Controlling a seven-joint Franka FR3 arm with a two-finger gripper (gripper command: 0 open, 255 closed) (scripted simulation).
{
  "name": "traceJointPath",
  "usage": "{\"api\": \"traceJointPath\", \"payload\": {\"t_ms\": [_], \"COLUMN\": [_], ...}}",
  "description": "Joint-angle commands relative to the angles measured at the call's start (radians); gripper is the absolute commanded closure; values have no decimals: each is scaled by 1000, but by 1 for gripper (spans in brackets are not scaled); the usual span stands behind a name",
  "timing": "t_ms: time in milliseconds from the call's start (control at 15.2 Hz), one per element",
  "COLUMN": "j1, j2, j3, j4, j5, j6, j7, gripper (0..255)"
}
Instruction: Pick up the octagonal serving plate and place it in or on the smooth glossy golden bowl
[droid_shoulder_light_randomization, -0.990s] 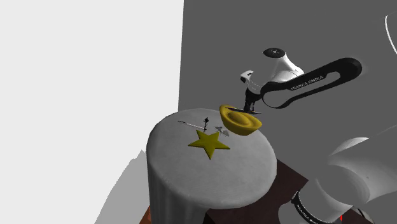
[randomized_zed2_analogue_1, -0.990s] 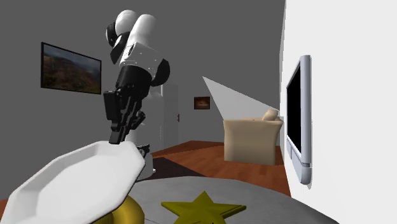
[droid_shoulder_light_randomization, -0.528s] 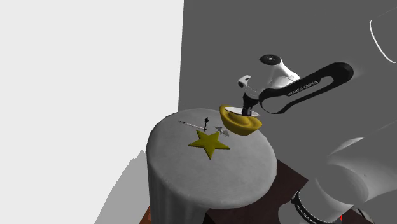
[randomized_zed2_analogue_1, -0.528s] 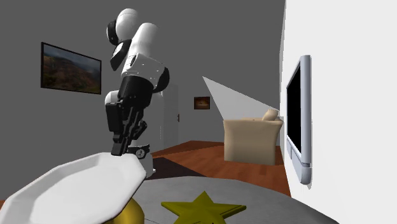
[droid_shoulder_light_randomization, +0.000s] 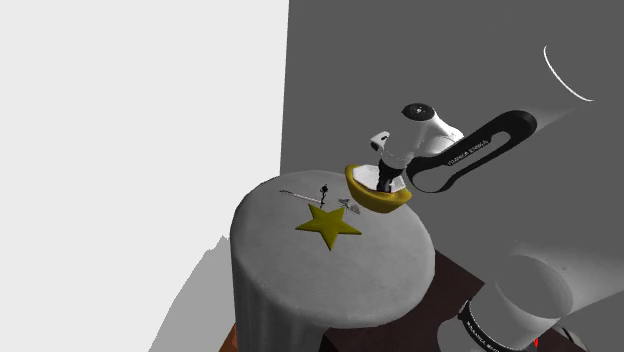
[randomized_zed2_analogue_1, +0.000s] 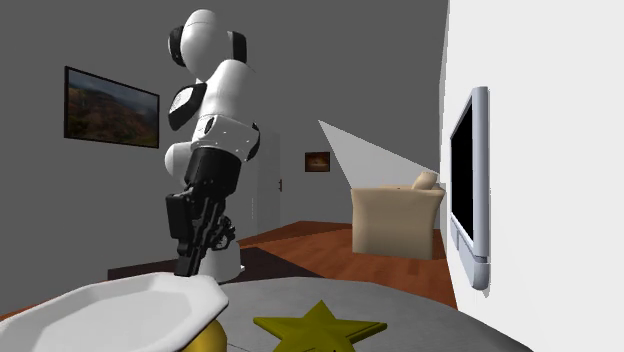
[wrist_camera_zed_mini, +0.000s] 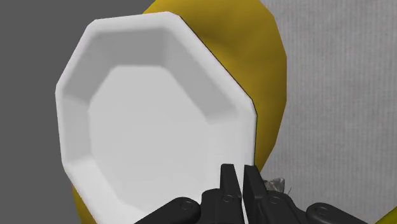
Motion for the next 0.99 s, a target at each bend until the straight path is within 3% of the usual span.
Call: {"api": "traceJointPath", "payload": {"t_ms": [0,198,264,462,528,924], "j1": [-16,-14,-14,69,74,45], "j2": [27,24,25,21,26,109], "j3": [7,6,6,99,107,94], "j4": [-2,-1,-1,127,141,143], "j5": [-38,-34,-34,129,140,72], "j6": [28,24,24,-277,-302,-219], "j7": [36,32,32,133,143,188], "gripper": [255,255,0,0,0,0]}}
